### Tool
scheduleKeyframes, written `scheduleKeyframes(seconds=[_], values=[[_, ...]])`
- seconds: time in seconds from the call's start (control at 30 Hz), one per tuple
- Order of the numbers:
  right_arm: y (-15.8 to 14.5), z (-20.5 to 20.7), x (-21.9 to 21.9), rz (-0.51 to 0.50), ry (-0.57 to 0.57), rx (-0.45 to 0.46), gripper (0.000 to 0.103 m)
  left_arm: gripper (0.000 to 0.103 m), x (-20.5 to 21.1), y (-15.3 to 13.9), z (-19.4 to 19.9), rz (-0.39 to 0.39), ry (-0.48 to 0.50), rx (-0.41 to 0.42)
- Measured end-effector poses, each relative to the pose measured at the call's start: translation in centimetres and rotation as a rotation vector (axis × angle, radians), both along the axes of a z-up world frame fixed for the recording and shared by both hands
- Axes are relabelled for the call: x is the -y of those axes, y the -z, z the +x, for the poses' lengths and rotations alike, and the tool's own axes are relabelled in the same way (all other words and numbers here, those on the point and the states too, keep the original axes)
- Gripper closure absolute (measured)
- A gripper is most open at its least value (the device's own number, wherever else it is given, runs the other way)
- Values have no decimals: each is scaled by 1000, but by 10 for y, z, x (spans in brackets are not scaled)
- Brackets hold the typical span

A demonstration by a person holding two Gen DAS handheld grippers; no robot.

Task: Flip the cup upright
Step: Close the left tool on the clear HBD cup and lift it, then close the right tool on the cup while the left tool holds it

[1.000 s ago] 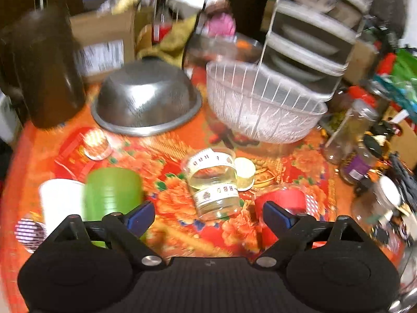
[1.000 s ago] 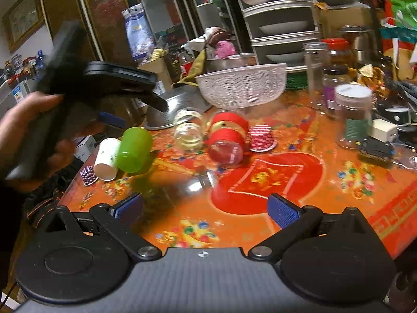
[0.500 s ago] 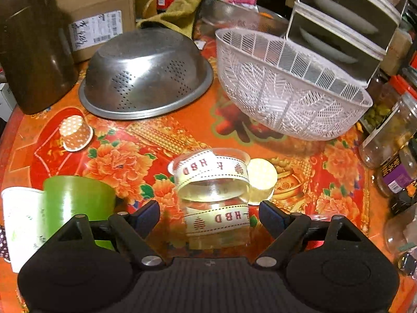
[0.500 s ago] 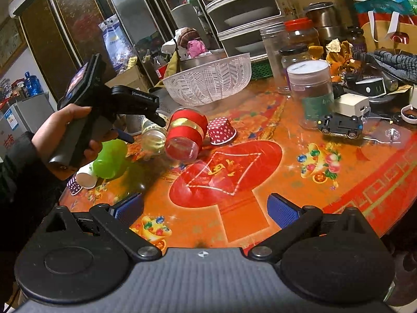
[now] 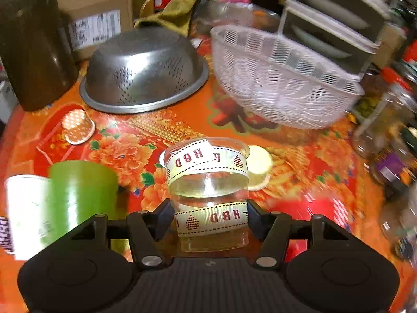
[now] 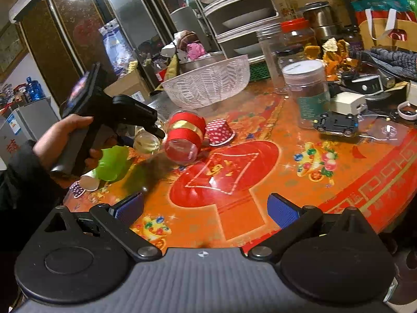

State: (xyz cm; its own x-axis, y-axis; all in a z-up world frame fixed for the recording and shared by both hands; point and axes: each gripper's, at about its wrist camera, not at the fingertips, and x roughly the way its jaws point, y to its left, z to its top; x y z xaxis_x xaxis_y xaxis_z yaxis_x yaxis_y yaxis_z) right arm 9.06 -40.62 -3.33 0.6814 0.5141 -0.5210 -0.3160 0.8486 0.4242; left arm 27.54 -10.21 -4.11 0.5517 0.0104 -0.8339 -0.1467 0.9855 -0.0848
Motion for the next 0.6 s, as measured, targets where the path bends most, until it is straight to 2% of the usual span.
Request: scheduleKeyframes(seconds=[0.2,0.3,0.4,0.47,0.6], values=[[-5,-5,-17,21,-69,14,1,40,-10,-56,-106,55,99,70],[-3,-11,-29,19,-113,12,1,40,-23,-67,-166,105,104,85],[0,-16,-41,13,-157,-11,1,40,-37,-60,-219,127,89,77],[0,-20,-50,10,-176,-14,1,40,-45,-48,-241,117,77,63],[4,-26,-68,15,-224,-59,1,40,-60,-20,-260,54,54,36]])
